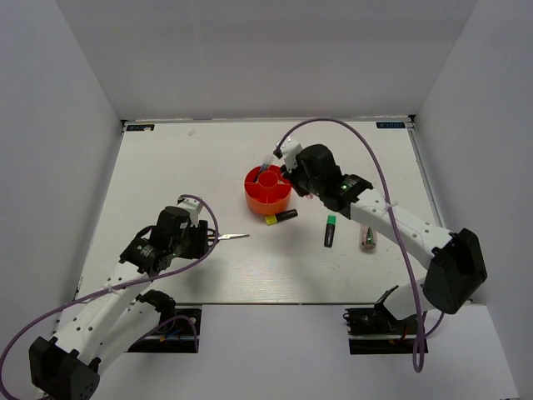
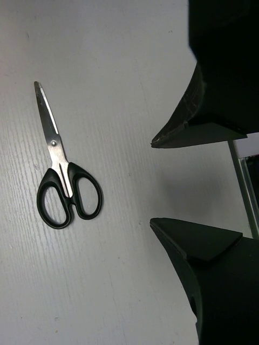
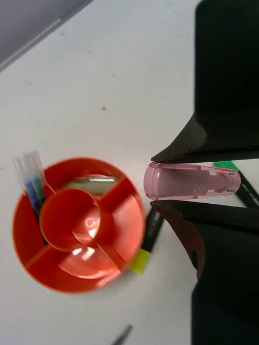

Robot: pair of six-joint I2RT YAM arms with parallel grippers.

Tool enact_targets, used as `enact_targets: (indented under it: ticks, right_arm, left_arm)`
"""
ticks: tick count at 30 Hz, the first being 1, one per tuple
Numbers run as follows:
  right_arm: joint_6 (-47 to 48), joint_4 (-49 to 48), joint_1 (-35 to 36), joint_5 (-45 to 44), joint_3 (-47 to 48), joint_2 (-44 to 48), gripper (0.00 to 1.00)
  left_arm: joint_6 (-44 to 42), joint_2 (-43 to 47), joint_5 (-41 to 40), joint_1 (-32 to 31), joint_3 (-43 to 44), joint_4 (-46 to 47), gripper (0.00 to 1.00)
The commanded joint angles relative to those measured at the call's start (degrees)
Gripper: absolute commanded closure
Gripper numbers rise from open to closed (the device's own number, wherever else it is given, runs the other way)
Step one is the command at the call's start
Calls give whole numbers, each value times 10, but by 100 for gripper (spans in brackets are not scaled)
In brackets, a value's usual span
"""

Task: Sort the stationery into containers
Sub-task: Place the stationery in the storage box.

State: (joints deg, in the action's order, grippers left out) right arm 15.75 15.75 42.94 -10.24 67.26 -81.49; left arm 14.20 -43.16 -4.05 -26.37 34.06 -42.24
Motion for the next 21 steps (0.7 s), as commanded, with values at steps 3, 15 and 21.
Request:
enact_targets:
  ticks: [3,15,21]
  right_arm:
    - [-36,-167,-38,-30,66,-86,100]
    - [-194,-165,-100,82,223,-256,100]
    - [-248,-184,-113,167,201,-275,100]
  left_arm:
    - [0,-6,-8,3,-5,1,35]
    - [-3,-28,-18,3,-4,-2,35]
    - [-4,-32,-23,2,-4,-4,35]
